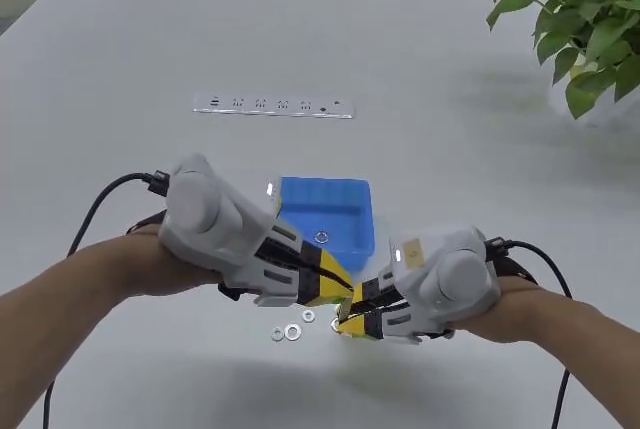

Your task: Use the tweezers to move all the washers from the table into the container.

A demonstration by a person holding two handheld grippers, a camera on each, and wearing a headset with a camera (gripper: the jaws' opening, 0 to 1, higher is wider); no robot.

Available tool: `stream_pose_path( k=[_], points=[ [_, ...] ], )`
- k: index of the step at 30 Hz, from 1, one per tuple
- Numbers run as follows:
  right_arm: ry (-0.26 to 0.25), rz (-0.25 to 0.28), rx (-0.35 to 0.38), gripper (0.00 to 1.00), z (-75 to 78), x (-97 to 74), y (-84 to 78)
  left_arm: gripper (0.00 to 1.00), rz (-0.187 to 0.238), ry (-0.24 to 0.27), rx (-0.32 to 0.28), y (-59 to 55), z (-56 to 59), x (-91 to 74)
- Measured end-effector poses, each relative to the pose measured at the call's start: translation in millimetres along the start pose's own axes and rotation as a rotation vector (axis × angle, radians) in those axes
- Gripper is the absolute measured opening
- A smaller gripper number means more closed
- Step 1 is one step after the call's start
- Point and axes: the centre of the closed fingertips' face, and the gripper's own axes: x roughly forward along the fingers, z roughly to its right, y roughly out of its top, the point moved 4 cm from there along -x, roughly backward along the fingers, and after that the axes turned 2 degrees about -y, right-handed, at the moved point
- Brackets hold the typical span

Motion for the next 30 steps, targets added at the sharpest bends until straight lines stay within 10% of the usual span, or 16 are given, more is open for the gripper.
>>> stream_pose_path(
  k=[16, 30],
  points=[
    [-0.005, 0.001, 0.002, 0.07, 0.4, -1.6, 0.0, 0.13, -0.012, 0.013, -0.029, -5.2, -0.2, -4.2],
    [-0.019, 0.019, 0.013, 0.08, 0.6, -7.0, 2.3, 0.66, 0.011, 0.06, -0.126, -22.4, -2.7, -15.6]
  ],
)
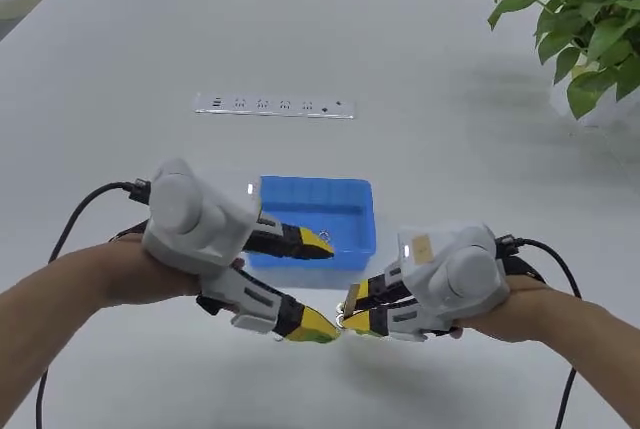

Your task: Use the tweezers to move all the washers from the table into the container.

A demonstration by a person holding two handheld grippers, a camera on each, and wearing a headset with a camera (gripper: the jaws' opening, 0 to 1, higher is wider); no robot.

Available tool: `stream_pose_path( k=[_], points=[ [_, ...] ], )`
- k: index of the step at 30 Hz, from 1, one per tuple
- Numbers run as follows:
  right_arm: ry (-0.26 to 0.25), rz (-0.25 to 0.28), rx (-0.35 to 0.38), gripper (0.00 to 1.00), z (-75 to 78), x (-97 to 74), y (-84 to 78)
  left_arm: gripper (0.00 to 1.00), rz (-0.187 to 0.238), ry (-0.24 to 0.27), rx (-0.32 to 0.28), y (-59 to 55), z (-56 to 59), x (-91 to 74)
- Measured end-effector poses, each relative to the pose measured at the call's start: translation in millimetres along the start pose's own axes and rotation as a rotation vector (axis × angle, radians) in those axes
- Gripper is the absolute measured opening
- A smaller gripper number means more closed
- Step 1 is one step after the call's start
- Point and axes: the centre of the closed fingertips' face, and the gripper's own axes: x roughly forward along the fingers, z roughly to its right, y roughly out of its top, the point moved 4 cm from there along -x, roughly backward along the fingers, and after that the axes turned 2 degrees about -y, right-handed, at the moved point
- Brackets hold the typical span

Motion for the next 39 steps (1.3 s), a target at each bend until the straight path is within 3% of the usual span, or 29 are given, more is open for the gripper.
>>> stream_pose_path(
  k=[6, 11, 31, 39],
  points=[
    [0.0, 0.004, -0.005, 0.08, 0.5, -3.5, 3.7, 0.88, 0.013, 0.046, -0.043, -5.2, -2.5, -6.4],
    [0.004, 0.003, -0.01, 0.08, 0.8, -6.5, 6.8, 0.98, 0.033, 0.086, -0.062, -7.4, -4.1, -11.3],
    [0.019, -0.007, -0.043, 0.08, 12.0, -25.2, 22.4, 0.99, 0.075, 0.158, -0.111, -15.1, -6.7, -35.3],
    [0.017, -0.011, -0.06, 0.08, 23.6, -34.5, 29.5, 0.99, 0.097, 0.191, -0.113, -14.1, -9.3, -47.5]
  ],
)
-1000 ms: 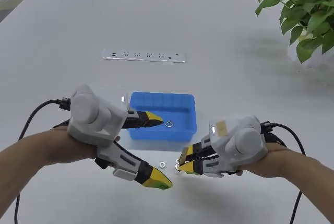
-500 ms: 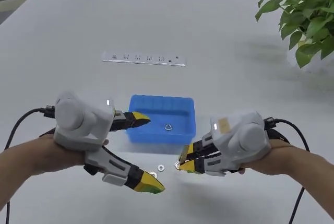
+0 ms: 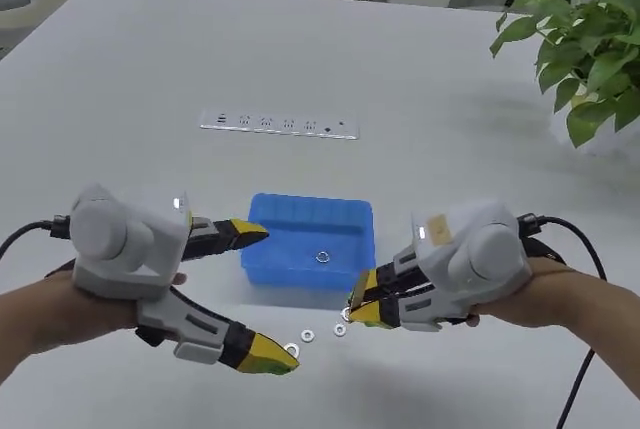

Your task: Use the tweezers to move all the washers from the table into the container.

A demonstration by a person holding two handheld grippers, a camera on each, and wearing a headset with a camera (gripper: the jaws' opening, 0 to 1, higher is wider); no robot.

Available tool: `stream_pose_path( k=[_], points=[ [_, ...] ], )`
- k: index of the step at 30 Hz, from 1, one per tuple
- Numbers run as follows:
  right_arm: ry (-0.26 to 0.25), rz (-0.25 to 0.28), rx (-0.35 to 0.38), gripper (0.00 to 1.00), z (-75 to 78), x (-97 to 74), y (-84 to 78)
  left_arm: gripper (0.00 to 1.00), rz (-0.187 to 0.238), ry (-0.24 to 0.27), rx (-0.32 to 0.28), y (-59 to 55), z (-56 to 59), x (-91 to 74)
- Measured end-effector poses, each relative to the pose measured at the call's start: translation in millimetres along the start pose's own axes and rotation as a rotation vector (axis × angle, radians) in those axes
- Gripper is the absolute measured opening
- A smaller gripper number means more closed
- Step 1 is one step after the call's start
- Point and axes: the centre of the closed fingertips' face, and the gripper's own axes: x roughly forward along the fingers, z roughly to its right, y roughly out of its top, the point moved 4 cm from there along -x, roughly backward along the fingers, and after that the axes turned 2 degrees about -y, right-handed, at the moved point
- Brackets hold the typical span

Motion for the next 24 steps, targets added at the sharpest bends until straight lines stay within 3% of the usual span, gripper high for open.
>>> stream_pose_path(
  k=[12, 24],
  points=[
    [-0.004, 0.006, -0.007, 0.08, 18.5, -6.5, 6.5, 0.99, 0.026, 0.046, 0.0, 2.9, -5.5, -14.3],
    [-0.04, 0.012, -0.011, 0.08, 49.2, -6.7, 7.9, 0.99, 0.036, 0.061, -0.007, 1.2, -9.3, -23.4]
  ],
)
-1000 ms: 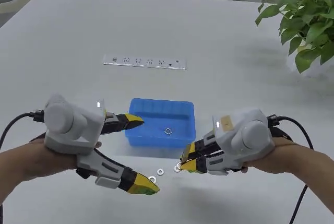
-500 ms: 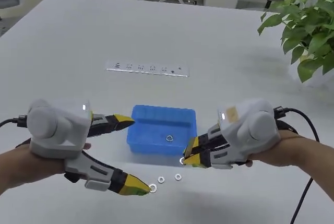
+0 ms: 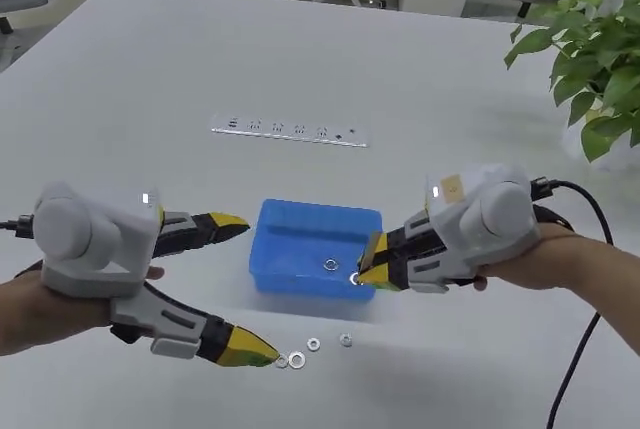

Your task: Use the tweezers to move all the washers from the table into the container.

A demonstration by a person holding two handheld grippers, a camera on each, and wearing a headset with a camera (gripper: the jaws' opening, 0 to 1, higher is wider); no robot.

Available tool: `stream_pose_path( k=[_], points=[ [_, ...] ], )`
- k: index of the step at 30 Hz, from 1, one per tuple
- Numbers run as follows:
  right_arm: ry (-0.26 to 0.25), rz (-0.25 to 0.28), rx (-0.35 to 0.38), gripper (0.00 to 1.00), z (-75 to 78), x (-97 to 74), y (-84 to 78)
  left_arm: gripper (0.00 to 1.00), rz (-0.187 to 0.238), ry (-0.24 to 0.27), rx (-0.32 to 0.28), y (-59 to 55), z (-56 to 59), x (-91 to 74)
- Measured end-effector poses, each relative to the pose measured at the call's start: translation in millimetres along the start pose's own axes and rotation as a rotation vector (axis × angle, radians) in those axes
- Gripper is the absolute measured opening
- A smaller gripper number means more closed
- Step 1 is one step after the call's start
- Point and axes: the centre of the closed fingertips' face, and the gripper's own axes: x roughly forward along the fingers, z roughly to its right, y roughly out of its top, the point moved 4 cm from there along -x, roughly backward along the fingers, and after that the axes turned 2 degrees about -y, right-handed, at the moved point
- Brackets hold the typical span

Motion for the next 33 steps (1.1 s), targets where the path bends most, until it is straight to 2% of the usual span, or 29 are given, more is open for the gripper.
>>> stream_pose_path(
  k=[11, 23, 33],
  points=[
    [-0.023, -0.004, 0.007, 0.08, 21.6, 14.8, -4.7, 0.99, 0.004, 0.005, -0.004, -1.0, -2.1, -3.9],
    [-0.023, -0.019, 0.024, 0.08, 33.3, 34.7, -15.3, 0.97, 0.008, 0.004, -0.013, -4.6, -2.9, -5.9],
    [-0.006, -0.045, 0.047, 0.09, 35.3, 50.9, -27.3, 0.96, 0.007, 0.009, -0.017, -6.9, -3.3, -8.5]
  ],
)
